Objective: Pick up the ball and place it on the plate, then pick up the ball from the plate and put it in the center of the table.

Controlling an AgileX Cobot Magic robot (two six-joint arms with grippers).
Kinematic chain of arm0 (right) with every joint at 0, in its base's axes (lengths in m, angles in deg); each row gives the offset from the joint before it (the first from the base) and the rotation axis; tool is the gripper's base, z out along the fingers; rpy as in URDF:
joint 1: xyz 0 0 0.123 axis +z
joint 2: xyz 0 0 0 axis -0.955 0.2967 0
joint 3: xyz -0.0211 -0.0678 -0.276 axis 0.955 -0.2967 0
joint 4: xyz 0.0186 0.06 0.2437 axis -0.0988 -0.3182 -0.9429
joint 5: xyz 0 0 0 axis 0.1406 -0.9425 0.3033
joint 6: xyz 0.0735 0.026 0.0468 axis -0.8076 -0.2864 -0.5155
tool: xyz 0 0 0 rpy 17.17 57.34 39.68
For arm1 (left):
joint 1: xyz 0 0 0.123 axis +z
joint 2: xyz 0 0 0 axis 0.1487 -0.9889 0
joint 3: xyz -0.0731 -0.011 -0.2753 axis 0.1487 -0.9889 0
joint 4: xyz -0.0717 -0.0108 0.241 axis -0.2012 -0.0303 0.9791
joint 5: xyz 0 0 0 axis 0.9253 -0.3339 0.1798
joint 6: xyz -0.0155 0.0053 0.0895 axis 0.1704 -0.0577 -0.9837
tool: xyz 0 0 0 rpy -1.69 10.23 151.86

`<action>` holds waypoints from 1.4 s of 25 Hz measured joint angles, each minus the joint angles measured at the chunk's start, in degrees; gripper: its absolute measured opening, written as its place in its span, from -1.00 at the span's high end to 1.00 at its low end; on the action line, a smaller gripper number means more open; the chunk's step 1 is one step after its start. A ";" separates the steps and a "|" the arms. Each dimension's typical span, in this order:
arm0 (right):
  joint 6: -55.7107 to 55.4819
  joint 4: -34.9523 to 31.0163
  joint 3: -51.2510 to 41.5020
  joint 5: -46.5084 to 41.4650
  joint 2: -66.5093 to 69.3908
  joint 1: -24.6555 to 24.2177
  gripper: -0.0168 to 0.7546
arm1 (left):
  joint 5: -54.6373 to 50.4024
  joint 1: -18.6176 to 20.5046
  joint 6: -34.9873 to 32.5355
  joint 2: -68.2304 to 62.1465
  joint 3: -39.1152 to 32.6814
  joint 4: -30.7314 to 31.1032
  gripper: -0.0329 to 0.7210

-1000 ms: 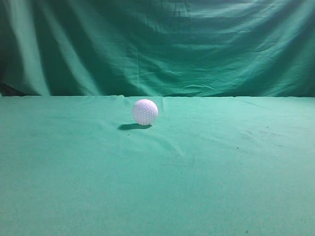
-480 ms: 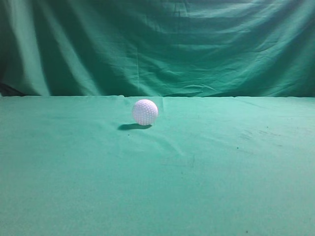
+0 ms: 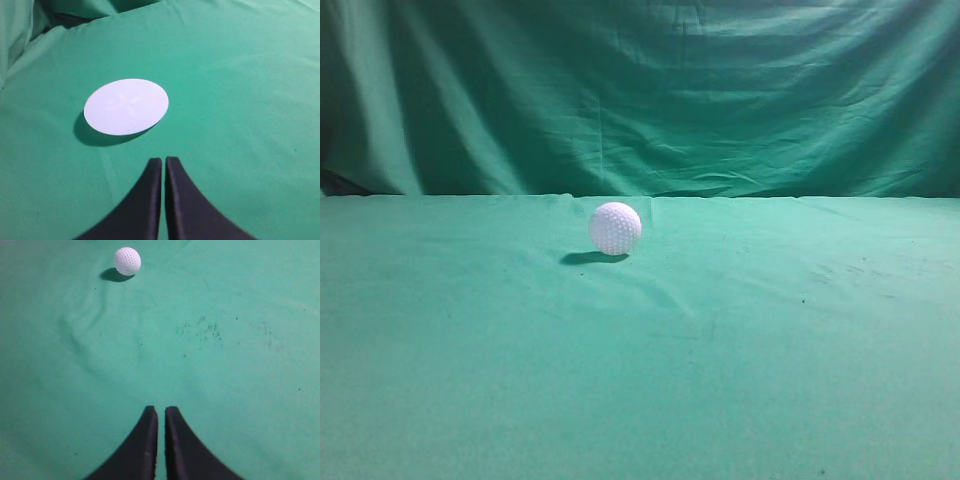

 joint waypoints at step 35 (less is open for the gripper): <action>0.09 -1.29 -0.62 -6.07 -16.64 -23.37 0.96 | -0.21 0.00 0.00 0.00 0.00 -0.10 0.91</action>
